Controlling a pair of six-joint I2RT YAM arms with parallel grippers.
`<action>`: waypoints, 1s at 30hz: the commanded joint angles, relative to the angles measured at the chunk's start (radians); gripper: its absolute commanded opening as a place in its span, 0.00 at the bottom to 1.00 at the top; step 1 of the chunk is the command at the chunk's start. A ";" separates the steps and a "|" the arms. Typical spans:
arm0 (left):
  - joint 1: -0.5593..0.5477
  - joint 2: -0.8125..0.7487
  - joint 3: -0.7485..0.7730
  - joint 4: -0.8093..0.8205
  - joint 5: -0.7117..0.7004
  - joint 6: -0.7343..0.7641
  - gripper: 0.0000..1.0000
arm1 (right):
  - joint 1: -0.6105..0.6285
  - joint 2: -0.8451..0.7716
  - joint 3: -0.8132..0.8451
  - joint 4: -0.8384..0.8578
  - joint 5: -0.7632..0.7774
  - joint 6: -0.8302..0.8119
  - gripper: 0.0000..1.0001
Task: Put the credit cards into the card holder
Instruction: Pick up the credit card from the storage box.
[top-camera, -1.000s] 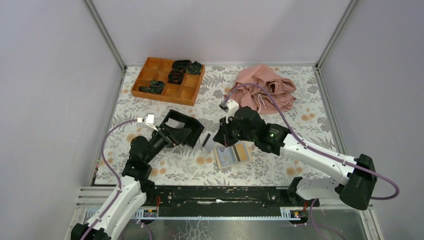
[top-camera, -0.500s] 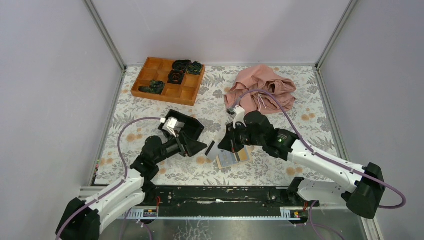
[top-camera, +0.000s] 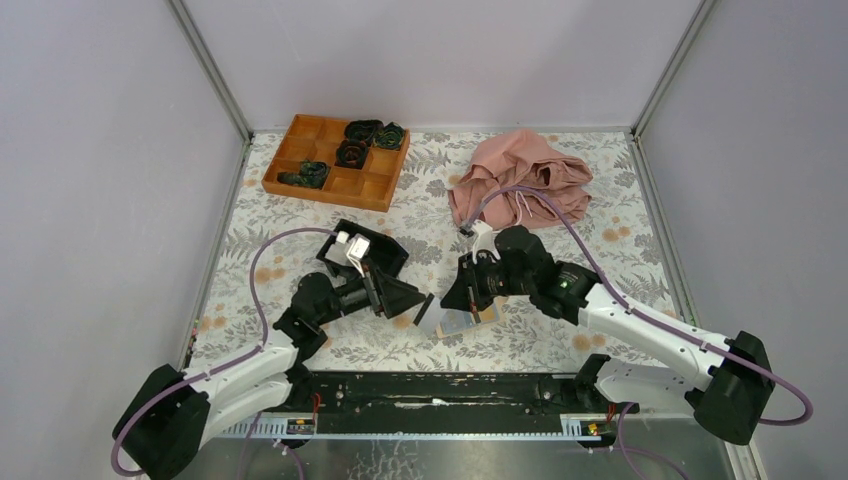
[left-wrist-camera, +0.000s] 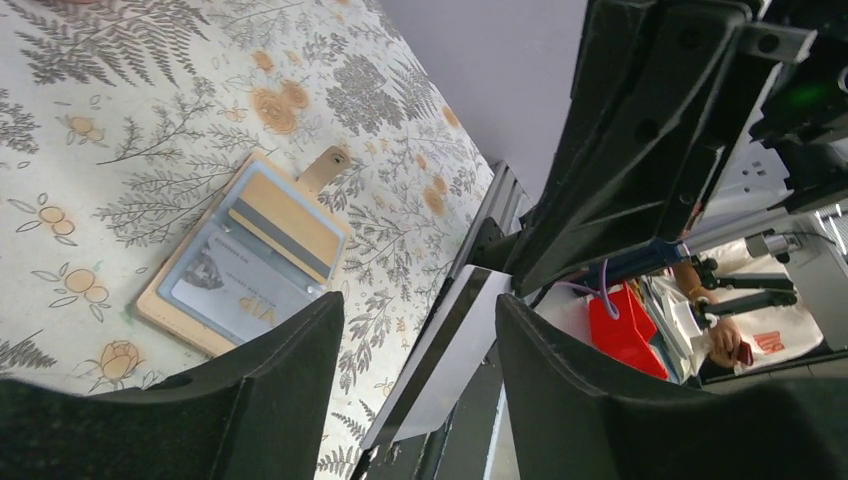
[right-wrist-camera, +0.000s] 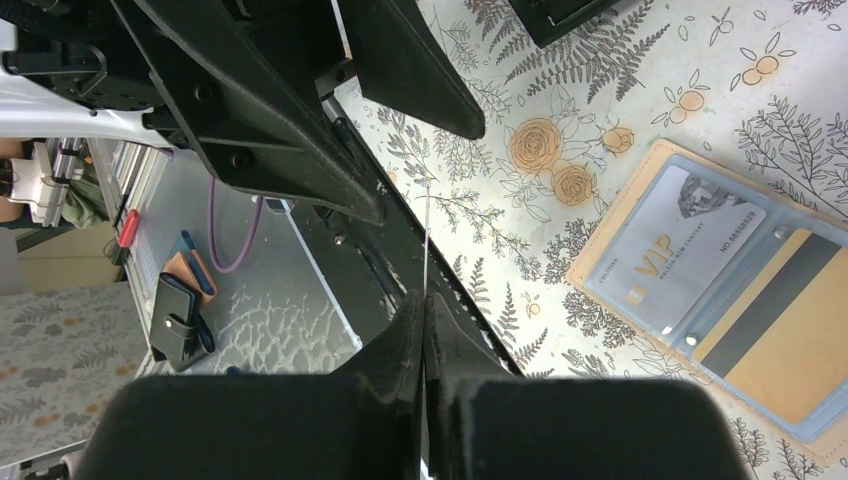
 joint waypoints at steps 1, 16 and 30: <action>-0.017 0.039 0.011 0.146 0.066 0.006 0.62 | -0.023 -0.021 -0.001 0.062 -0.066 0.020 0.00; -0.026 0.119 -0.016 0.249 0.149 -0.003 0.32 | -0.072 0.015 0.000 0.085 -0.127 0.026 0.00; -0.028 0.243 -0.063 0.474 0.165 -0.089 0.00 | -0.114 0.036 0.002 0.099 -0.153 0.033 0.00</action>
